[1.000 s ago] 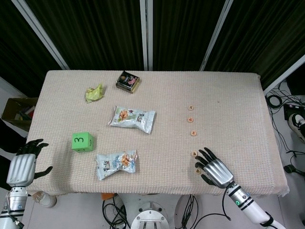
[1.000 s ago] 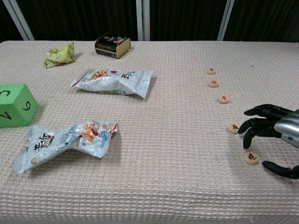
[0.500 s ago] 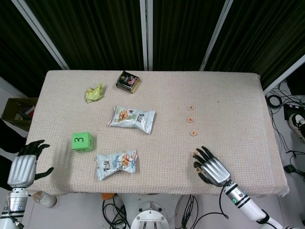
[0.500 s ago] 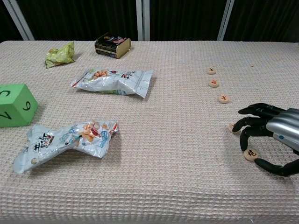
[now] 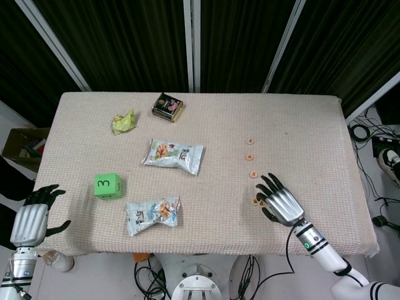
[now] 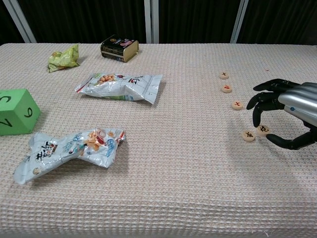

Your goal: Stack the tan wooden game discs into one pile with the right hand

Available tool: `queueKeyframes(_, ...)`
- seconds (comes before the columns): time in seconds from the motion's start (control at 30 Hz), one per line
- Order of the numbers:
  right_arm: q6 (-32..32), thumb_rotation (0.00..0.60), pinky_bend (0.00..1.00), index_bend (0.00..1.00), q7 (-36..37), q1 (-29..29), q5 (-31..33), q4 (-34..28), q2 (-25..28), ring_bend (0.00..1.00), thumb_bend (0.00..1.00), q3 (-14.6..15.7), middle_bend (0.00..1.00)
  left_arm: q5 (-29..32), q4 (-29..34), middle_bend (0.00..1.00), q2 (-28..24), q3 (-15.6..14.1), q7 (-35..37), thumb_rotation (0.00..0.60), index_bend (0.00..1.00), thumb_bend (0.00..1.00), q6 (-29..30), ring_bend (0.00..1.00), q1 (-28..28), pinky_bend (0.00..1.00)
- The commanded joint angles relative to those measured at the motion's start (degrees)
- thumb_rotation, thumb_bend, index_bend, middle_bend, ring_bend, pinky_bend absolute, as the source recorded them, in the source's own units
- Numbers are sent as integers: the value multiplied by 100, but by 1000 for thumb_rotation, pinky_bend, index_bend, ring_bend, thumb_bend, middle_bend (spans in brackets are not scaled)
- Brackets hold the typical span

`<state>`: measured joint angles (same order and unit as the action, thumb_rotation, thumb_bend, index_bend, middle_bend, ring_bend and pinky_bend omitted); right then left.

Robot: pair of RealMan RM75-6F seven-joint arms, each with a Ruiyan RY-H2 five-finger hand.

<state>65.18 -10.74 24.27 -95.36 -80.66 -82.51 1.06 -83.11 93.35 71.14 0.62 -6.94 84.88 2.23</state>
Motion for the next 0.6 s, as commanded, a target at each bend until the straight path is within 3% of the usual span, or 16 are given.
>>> queueKeyframes(0.03, -151, 600, 32, 504, -122, 88, 109, 103, -69, 30, 392, -30, 246, 13, -8, 158, 4, -2, 8, 600, 277, 126, -8, 132, -7, 183)
queueKeyframes(0.6, -210, 600, 31, 504, -133, 247, 189, 302, -296, 30, 391, -29, 243, 19, -45, 158, 10, -8, 49, 600, 277, 126, -33, 131, -22, 184)
